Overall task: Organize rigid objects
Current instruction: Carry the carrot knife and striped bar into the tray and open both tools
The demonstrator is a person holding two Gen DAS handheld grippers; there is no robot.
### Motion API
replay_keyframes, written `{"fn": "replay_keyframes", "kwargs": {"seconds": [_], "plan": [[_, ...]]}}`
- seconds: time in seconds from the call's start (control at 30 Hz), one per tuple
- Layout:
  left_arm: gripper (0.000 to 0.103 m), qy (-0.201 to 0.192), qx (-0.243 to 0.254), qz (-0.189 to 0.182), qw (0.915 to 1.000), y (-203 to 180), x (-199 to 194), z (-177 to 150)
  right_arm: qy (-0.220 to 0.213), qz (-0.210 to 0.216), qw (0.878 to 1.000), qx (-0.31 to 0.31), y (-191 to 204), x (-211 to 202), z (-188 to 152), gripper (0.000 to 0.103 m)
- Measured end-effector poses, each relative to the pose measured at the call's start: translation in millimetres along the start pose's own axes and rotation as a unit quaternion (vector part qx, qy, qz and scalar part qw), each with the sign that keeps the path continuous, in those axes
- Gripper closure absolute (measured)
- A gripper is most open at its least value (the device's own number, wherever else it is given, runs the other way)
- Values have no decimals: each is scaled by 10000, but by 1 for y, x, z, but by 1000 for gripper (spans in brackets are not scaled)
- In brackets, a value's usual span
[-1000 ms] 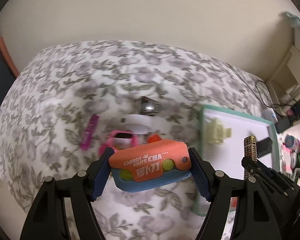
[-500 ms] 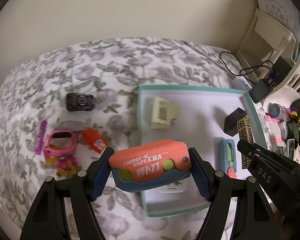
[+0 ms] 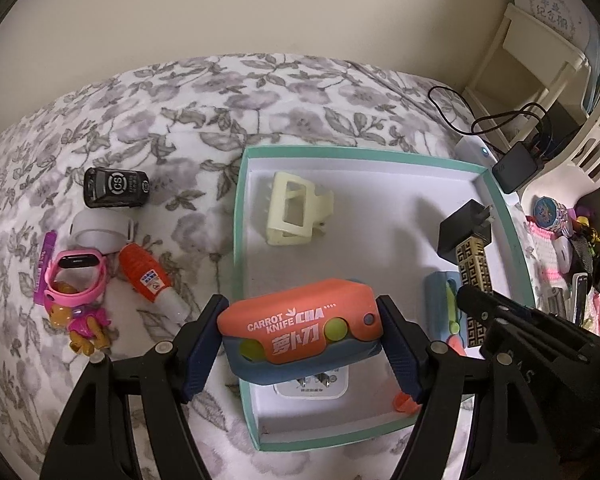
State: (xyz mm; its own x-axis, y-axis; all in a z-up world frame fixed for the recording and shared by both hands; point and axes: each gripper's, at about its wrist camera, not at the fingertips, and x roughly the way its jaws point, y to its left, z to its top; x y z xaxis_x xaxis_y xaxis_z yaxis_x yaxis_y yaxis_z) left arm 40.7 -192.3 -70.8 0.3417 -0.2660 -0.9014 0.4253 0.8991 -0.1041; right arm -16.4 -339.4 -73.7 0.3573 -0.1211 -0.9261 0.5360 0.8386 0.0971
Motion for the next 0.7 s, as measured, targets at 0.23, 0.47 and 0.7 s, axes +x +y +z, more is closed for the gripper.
{"fn": "replay_keyframes", "kwargs": {"seconds": [0.23, 0.47, 0.7], "plan": [[28, 70, -10, -17, 10000, 0, 9, -1, 53, -20, 10000, -27, 3, 3, 0, 86], [28, 149, 3, 34, 9999, 0, 18, -3, 204, -28, 9998, -45, 4, 13, -2, 86], [28, 104, 3, 58, 9999, 0, 15, -2, 183, -30, 9998, -66, 6, 10, -1, 85]]}}
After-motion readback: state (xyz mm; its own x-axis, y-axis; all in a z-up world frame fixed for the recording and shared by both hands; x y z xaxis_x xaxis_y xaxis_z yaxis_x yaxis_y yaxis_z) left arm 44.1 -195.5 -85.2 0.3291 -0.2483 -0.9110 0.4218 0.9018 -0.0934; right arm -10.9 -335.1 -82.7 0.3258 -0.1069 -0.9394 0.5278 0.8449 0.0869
